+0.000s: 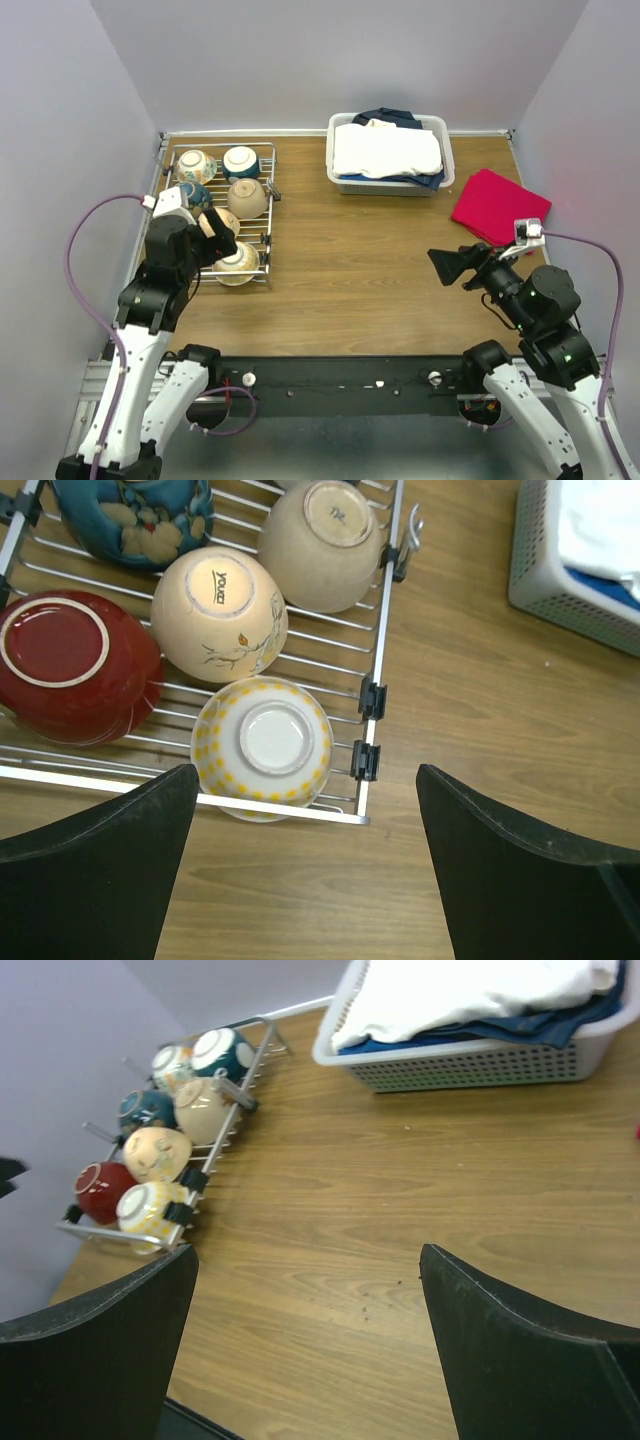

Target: Unload the bowls from the dish rack

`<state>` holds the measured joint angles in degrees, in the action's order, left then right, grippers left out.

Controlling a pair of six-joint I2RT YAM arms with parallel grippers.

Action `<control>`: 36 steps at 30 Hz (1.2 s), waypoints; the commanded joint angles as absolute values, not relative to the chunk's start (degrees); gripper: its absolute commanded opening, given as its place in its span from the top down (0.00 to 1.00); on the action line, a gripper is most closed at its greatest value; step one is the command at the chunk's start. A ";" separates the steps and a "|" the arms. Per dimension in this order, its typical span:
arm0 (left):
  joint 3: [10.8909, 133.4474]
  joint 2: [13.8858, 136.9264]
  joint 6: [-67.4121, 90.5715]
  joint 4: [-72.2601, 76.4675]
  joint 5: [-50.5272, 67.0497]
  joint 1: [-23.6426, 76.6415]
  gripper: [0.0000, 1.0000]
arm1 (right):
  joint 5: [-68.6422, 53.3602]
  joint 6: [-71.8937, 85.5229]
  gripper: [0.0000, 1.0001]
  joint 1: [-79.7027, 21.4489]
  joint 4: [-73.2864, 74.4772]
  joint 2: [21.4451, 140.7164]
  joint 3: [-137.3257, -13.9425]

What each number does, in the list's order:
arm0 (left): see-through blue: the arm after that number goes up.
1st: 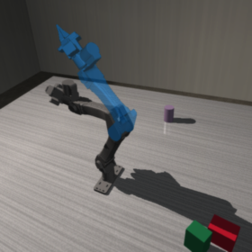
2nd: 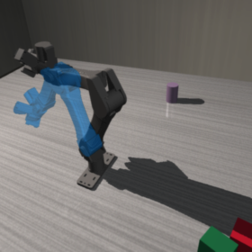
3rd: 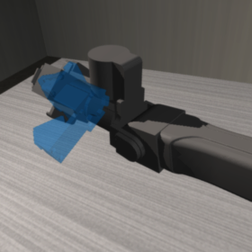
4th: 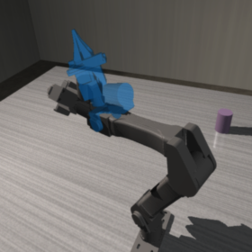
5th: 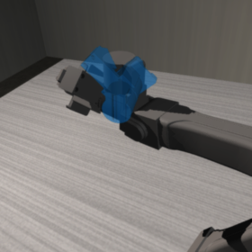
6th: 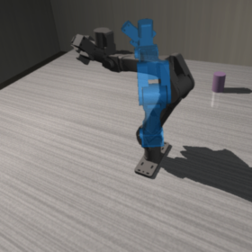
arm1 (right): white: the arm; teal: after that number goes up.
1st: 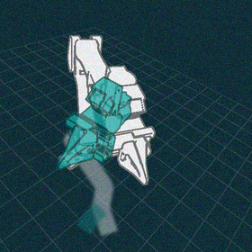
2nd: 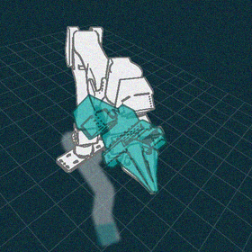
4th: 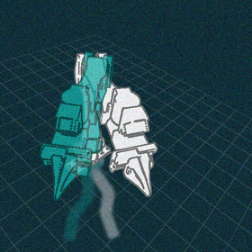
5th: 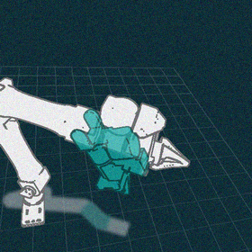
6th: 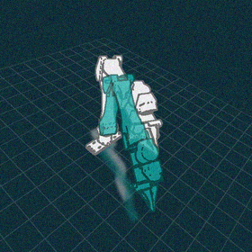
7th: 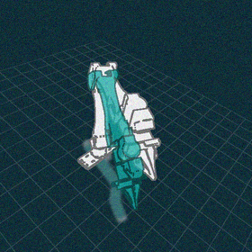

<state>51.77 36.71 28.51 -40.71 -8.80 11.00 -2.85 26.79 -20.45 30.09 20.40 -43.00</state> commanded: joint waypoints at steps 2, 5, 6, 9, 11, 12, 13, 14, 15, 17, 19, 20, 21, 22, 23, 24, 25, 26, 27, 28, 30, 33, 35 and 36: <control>55.36 44.98 28.57 -42.89 -7.56 11.25 0.01 | -2.12 24.00 0.00 -25.39 31.90 17.58 -42.89; 57.56 49.90 28.30 -43.68 -7.73 11.34 0.01 | -0.35 24.17 0.00 -26.37 32.43 18.01 -42.98; 58.09 51.05 28.30 -43.86 -7.47 11.34 0.01 | -0.61 24.08 0.00 -26.37 32.43 18.37 -43.07; 59.85 55.54 27.95 -43.86 -7.64 11.86 0.01 | -2.02 23.29 0.00 -26.37 31.21 18.98 -42.02; 61.34 58.78 27.51 -44.12 -9.31 12.91 0.01 | -1.41 23.29 0.00 -26.37 30.33 20.73 -41.49; 62.04 59.93 27.07 -44.38 -10.10 13.53 0.01 | -0.62 23.38 0.00 -26.37 30.41 21.70 -42.01; 62.66 60.99 26.72 -44.91 -11.06 14.14 0.01 | -0.53 23.38 0.00 -26.37 30.85 23.10 -42.36; 63.97 63.08 26.46 -45.35 -12.12 14.76 0.01 | -0.44 23.38 0.00 -26.37 30.94 24.33 -42.71; 64.51 64.24 26.19 -45.79 -15.17 16.42 0.01 | -0.96 23.20 0.00 -26.37 30.94 26.69 -43.06; 66.17 67.30 26.54 -47.80 -18.18 18.01 0.01 | -1.93 22.33 0.00 -26.37 30.15 28.73 -43.15; 67.06 69.34 27.50 -49.47 -22.48 19.85 0.01 | -3.86 21.71 0.00 -26.37 29.62 31.54 -43.68; 67.50 71.17 27.51 -49.66 -23.63 20.39 0.01 | -4.48 21.01 0.00 -26.37 29.36 32.51 -43.77; 67.50 71.97 27.34 -49.66 -24.86 20.83 0.01 | -5.61 20.66 0.00 -26.37 29.09 33.22 -43.77; 67.41 72.68 27.16 -49.66 -27.92 21.35 0.01 | -6.06 20.39 0.00 -26.37 28.66 34.53 -43.51; 67.59 74.34 27.16 -49.66 -29.08 21.44 0.01 | -6.41 19.78 0.00 -26.37 27.96 35.15 -43.42; 67.94 75.31 27.07 -49.83 -29.96 21.62 0.01 | -6.68 19.60 0.00 -26.37 27.69 35.59 -43.59; 68.37 76.19 26.90 -49.92 -30.58 21.80 0.01 | -6.77 19.34 0.00 -26.37 27.60 36.20 -43.59; 69.25 78.12 26.55 -50.62 -30.76 22.23 0.01 | -6.85 19.07 0.00 -26.37 27.60 36.99 -44.03; 69.69 79.00 26.46 -51.15 -31.20 22.58 0.01 | -7.03 18.99 0.00 -26.37 27.51 37.44 -44.03; 70.05 79.80 26.46 -51.67 -31.81 22.85 0.01 | -7.12 18.81 0.00 -26.37 27.42 37.62 -44.03; 70.49 81.64 26.54 -51.94 -33.66 23.55 0.01 | -7.12 18.72 0.00 -26.28 27.07 37.88 -43.60; 72.24 84.02 27.24 -52.21 -34.89 23.82 0.01 | -6.94 18.63 0.00 -26.37 26.81 37.79 -43.07; 73.99 85.60 27.33 -52.12 -35.85 23.82 0.01 | -6.94 18.63 0.00 -26.37 26.46 37.79 -42.80; 74.44 86.13 27.42 -52.12 -37.43 23.82 0.01 | -7.12 18.55 0.00 -26.37 26.28 38.05 -42.63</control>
<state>70.48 83.77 26.83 -51.07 -30.87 23.44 -5.72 19.57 -25.93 28.16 37.98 -42.57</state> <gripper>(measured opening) 0.990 0.998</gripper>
